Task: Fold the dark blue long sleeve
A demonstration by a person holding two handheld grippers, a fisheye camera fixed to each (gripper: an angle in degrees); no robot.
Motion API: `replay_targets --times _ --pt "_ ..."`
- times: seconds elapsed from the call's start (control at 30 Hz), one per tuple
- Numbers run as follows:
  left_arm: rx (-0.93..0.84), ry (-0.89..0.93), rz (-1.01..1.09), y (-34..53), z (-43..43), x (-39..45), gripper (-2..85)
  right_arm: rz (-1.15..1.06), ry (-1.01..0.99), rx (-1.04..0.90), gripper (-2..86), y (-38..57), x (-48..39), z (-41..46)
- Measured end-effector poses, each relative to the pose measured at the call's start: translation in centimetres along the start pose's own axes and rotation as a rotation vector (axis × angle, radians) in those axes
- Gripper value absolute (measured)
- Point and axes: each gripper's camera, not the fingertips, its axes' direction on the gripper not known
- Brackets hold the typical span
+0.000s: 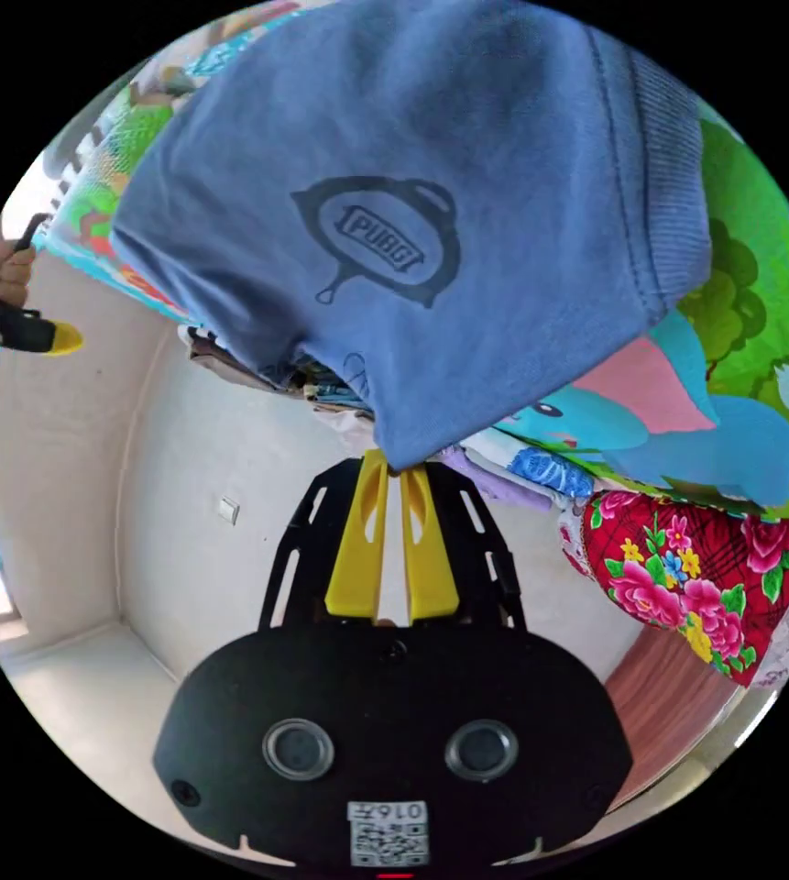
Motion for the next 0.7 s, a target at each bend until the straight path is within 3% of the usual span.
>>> replay_targets --times 0.1,0.2,0.3,0.37,0.57,0.7 --pt "0.012 -0.046 -0.091 1.6 -2.2 -0.7 -0.8 0.087 -0.094 -0.175 12.7 -3.4 3.9 4.5" --pt "0.015 -0.049 -0.147 2.7 -3.3 -0.1 -0.8 0.215 -0.127 -0.383 14.8 -5.7 7.7 9.9" --pt "0.011 0.007 -0.253 4.4 -3.8 1.2 -0.7 0.233 -0.247 -0.536 10.0 -6.5 9.2 13.1" --pt "0.0 0.099 -0.347 5.8 -3.3 2.2 -0.7 0.196 -0.251 -0.531 6.7 -6.9 8.9 12.8" --pt "-0.168 0.307 -0.705 13.9 3.8 6.1 -0.8 0.108 -0.174 -0.26 4.6 -11.7 7.2 6.8" --pt "-0.368 0.298 -1.066 25.6 9.1 4.7 -0.8 -0.01 0.003 0.103 4.2 -17.4 4.8 -2.2"
